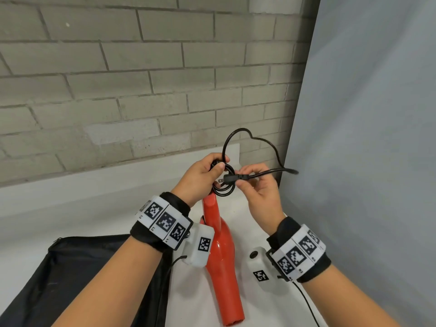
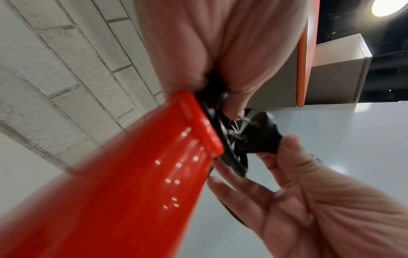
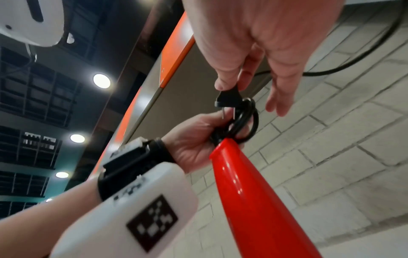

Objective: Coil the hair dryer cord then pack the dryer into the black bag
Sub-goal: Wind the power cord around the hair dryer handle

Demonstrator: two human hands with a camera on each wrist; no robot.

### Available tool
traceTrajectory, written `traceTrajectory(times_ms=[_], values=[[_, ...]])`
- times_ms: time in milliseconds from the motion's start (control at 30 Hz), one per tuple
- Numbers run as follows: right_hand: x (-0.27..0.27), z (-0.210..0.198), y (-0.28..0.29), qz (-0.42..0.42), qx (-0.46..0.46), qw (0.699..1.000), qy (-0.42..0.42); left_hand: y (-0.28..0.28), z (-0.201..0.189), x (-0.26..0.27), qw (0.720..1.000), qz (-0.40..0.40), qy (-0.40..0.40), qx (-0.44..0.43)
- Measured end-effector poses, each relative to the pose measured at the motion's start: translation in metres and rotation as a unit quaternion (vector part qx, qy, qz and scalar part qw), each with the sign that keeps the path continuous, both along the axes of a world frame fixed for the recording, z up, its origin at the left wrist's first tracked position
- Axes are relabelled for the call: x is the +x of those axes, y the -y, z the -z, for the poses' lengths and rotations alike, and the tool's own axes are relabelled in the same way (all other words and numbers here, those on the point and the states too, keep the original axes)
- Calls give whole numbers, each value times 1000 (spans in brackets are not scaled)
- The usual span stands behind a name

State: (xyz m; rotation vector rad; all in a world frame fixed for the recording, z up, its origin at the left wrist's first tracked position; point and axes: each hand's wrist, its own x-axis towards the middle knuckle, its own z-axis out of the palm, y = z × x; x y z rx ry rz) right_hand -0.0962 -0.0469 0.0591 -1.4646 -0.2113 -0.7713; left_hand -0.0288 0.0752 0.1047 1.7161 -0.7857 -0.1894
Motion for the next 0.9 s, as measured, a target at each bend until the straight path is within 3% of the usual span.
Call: traceTrajectory(times_ms=[200,367,500,800,900], values=[[4,1,-12,56,-52,997,-3,0,0,0,1000,7,-21,-13],[8,-3,-19,157,-127,978,-45,1,1,-4,998,28,-47,-33],[11,-12,-26,198,-149,967,-53,0,1,1,999,-30,22,-3],[24,-8,-24,260,-191,936,-141,5,3,-6,1000,-1,19,9],[28,-8,-19,218,-187,950,-122,6,2,-7,1000,11,-10,-9]])
